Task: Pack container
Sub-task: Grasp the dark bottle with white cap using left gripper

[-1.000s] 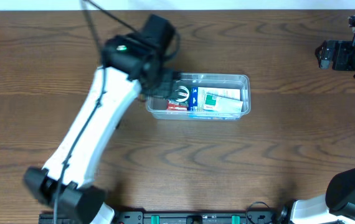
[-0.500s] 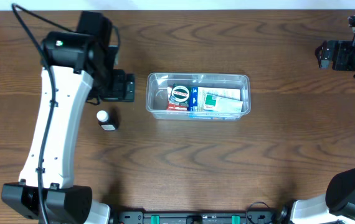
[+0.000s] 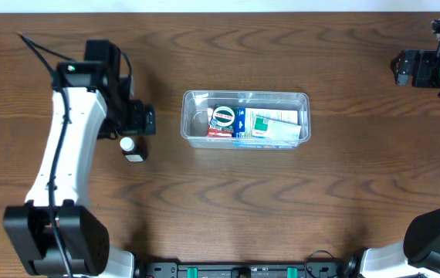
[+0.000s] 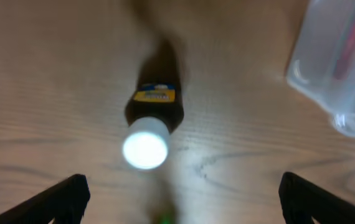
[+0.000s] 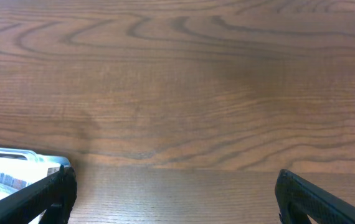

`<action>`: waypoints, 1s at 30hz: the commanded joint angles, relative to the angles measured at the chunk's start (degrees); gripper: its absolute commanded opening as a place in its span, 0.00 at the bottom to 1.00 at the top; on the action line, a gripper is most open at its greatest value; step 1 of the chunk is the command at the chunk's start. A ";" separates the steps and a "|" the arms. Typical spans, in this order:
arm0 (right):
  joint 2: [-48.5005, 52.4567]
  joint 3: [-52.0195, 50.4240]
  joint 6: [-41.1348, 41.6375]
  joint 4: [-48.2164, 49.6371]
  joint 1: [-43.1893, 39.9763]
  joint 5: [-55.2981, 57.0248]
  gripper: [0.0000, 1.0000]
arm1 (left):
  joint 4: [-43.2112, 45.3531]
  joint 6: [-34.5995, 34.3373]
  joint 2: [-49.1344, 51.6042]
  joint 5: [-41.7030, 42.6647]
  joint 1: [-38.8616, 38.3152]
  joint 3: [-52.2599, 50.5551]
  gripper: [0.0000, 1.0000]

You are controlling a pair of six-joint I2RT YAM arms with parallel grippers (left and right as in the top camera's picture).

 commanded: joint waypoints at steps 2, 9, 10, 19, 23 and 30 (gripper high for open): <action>-0.09 0.50 0.63 -0.04 -0.26 -0.39 0.99 | 3.32 -0.22 -0.24 0.81 0.48 -6.45 0.98; -0.09 0.50 0.63 -0.04 -0.26 -0.39 0.99 | 5.73 -0.17 -0.24 0.79 2.03 -8.39 0.98; -0.09 0.50 0.63 -0.04 -0.26 -0.39 0.99 | 6.03 -0.15 -0.24 0.76 2.23 -8.39 0.98; -0.09 0.50 0.66 -0.04 -0.26 -0.39 0.99 | 10.62 -0.15 -0.24 0.76 2.67 -10.64 0.93; -0.09 0.50 0.63 -0.04 -0.26 -0.39 0.99 | 11.08 -0.13 -0.22 0.09 2.67 -11.43 0.85; -0.09 0.50 0.63 -0.04 -0.26 -0.39 0.99 | 11.52 -0.13 -0.24 -0.31 2.67 -11.54 0.68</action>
